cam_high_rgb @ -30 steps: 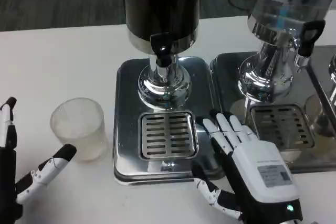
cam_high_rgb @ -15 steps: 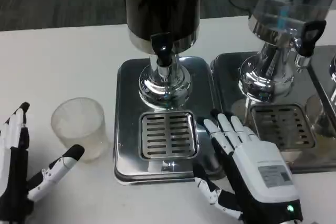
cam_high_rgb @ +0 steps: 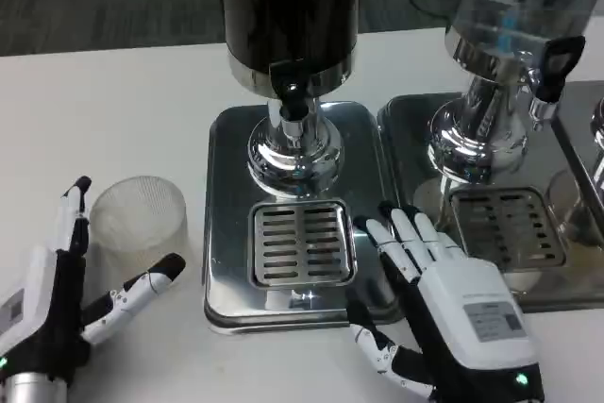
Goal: Grasp the cup under the faucet to collect the drink, then remove the cup.
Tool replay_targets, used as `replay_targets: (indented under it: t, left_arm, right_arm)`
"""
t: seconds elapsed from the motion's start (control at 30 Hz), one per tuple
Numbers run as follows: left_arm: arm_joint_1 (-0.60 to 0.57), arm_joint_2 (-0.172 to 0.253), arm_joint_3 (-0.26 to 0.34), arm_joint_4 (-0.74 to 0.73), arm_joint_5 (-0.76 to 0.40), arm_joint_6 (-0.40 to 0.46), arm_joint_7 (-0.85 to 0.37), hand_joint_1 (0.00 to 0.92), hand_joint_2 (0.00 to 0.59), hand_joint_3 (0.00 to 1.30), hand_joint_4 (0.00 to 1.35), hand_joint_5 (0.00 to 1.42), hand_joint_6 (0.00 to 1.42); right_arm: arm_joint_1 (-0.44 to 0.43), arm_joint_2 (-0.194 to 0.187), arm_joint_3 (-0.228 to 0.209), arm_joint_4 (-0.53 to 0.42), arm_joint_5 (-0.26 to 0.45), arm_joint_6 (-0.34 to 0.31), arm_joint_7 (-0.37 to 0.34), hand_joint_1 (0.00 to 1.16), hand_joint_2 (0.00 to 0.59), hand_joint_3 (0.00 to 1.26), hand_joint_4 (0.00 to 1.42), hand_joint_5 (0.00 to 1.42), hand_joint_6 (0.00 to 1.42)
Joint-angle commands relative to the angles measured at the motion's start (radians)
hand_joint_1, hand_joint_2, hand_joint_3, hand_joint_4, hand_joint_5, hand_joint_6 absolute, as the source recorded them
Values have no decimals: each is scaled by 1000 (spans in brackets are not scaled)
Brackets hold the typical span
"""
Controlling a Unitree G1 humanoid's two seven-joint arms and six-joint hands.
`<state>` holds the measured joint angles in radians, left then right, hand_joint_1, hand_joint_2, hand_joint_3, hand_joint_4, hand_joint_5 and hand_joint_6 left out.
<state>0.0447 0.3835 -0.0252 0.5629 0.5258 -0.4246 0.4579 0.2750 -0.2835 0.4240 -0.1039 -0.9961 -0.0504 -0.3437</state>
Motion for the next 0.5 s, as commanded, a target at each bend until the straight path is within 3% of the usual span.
replay_targets:
  t: [0.03, 0.33, 0.4, 0.5]
  left_arm:
    - [-37, 14, -18, 34, 14, 3, 24, 142, 4, 0, 0, 177, 177]
    - [-105, 10, -51, 109, 23, -13, 79, 212, 30, 27, 70, 324, 302]
    - [-113, 6, -57, 131, 24, -21, 93, 256, 48, 89, 185, 455, 534]
    - [-126, 4, -66, 166, 25, -37, 113, 326, 66, 173, 293, 581, 694]
  right_arm:
    - [8, 1, 3, -11, -2, 8, -8, 458, 442, 111, 0, 3, 97]
    - [17, 3, 3, -21, 0, 21, -3, 460, 448, 120, 0, 3, 111]
    - [18, 1, 2, -22, 1, 21, -6, 460, 448, 130, 0, 3, 121]
    - [15, 3, 2, -15, 4, 20, -12, 460, 448, 133, 0, 5, 125]
